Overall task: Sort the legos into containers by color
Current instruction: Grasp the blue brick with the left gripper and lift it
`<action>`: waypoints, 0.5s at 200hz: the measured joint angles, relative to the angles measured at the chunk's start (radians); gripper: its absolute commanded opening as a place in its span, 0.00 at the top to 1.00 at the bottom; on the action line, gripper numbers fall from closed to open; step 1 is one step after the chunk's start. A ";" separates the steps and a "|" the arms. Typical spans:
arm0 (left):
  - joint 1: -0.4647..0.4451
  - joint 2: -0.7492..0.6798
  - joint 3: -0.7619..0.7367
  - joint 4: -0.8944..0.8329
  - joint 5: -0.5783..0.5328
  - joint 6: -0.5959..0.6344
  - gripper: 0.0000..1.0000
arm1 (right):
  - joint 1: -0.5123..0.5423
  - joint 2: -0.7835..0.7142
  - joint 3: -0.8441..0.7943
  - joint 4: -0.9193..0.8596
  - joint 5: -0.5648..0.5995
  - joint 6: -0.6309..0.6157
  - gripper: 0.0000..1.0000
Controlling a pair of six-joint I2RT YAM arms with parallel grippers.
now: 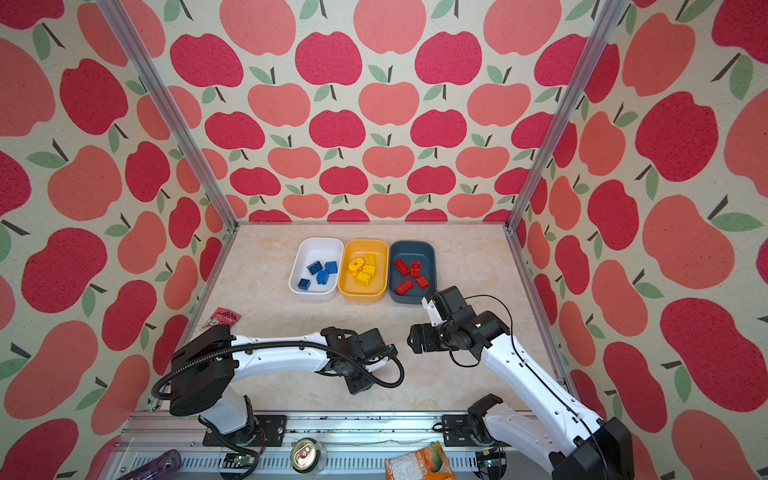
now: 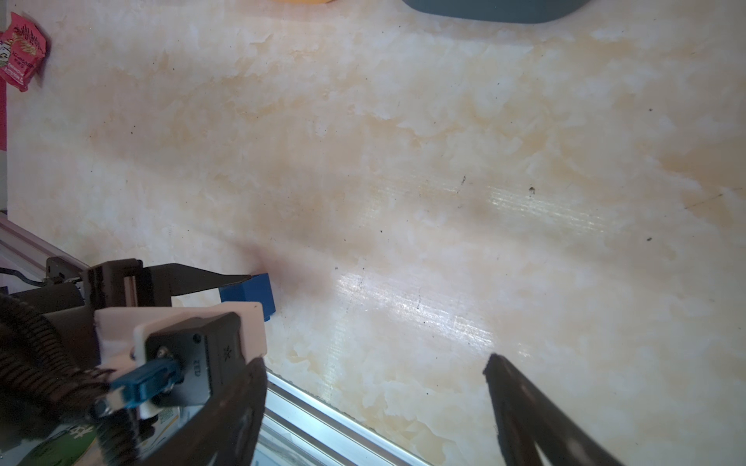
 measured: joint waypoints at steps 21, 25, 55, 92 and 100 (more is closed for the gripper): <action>0.002 -0.015 -0.009 0.000 -0.018 -0.006 0.55 | 0.000 0.000 0.000 0.004 -0.001 0.000 0.12; 0.003 -0.022 -0.013 0.000 -0.021 -0.008 0.56 | 0.000 0.000 0.000 0.005 -0.002 0.000 0.12; 0.022 -0.113 -0.045 0.003 -0.052 -0.034 0.58 | 0.000 0.002 0.000 0.016 -0.004 0.000 0.12; 0.067 -0.261 -0.080 0.021 -0.109 -0.072 0.60 | 0.000 0.022 -0.009 0.063 -0.023 0.008 0.12; 0.083 -0.289 -0.085 0.023 -0.126 -0.079 0.60 | 0.000 0.027 -0.011 0.072 -0.025 0.010 0.12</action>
